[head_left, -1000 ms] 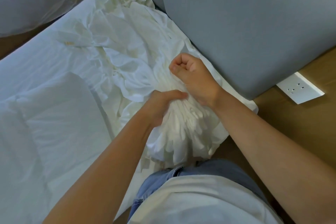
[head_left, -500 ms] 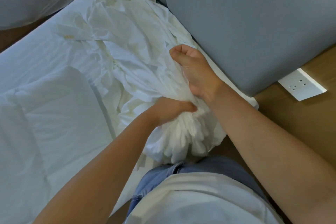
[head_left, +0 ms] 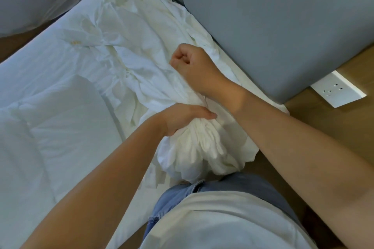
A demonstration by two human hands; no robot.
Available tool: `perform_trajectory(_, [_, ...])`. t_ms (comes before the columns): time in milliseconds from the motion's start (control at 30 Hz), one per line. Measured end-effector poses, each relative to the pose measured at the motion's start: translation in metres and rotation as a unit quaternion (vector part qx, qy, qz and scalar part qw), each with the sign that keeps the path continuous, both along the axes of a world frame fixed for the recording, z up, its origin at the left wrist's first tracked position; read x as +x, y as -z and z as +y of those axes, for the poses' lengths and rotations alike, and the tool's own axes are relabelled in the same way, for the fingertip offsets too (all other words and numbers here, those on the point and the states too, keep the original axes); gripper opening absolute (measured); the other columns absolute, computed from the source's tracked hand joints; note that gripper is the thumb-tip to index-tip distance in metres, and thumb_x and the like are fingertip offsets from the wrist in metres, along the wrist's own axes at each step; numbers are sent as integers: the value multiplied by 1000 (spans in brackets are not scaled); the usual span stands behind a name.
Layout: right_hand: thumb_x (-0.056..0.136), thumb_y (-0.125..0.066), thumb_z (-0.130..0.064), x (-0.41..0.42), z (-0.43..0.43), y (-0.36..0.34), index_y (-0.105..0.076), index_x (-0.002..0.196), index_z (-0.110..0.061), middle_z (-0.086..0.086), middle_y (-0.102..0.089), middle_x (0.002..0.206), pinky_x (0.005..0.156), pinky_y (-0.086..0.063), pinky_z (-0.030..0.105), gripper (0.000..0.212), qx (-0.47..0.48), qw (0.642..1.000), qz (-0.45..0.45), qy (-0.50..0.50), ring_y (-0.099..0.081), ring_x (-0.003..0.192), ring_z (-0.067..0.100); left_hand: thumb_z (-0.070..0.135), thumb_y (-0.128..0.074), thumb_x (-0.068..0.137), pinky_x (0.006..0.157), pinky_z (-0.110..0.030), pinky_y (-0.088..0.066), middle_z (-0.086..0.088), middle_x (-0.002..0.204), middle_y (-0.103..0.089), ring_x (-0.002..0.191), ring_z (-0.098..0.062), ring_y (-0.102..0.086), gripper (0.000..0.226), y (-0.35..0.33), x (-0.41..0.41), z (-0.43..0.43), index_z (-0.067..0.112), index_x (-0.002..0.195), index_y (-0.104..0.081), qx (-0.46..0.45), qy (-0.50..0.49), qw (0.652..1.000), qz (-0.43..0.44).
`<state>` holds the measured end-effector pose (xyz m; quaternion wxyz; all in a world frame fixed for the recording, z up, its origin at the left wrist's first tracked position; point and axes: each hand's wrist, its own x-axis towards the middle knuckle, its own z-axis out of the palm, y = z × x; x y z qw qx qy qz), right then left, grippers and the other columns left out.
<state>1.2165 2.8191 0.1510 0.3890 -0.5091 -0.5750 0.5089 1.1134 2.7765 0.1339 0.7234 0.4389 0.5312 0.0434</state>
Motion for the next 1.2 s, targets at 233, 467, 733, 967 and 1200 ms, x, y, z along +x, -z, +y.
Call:
perform_trajectory(233, [95,-52,-33,61,-46,86,-57,100,-16,-2,-59,103,84,-45,21,19,-113,977,-32,178,-55,92,0,10,-59,65,58,-25,-55,-5,65,-69,62,-18,-69,15,11,-15,10,9,63,-73,-28,-175,974,-142])
perform_trajectory(467, [73,-51,-76,90,-104,168,-17,149,-19,13,-28,150,105,-33,48,101,-496,815,19,300,-35,131,37,7,-57,64,59,-28,-56,-9,69,-70,67,-23,-70,18,26,8,1,6,67,-75,-87,-165,971,-150])
perform_trajectory(733, [83,-71,-20,106,-98,145,-65,104,-14,10,-70,101,79,-55,39,24,-391,799,279,362,-66,91,28,6,-65,73,66,-28,-56,-7,80,-73,76,-22,-70,11,39,38,7,10,76,-75,-56,-125,991,-14])
perform_trajectory(967, [75,-54,16,102,-61,69,-59,106,-23,-3,-70,98,75,-56,31,50,-172,948,199,181,-66,94,18,8,-65,72,66,-30,-57,-8,85,-73,81,-23,-71,15,28,41,12,10,83,-75,9,-191,980,-46])
perform_trajectory(1200, [76,-46,9,91,51,2,-46,134,-24,-4,-56,113,75,-44,21,67,-29,992,-113,46,-54,103,17,20,-81,49,70,-30,-55,-7,69,-67,72,-24,-67,21,-19,-31,52,11,63,-68,52,-238,940,-237])
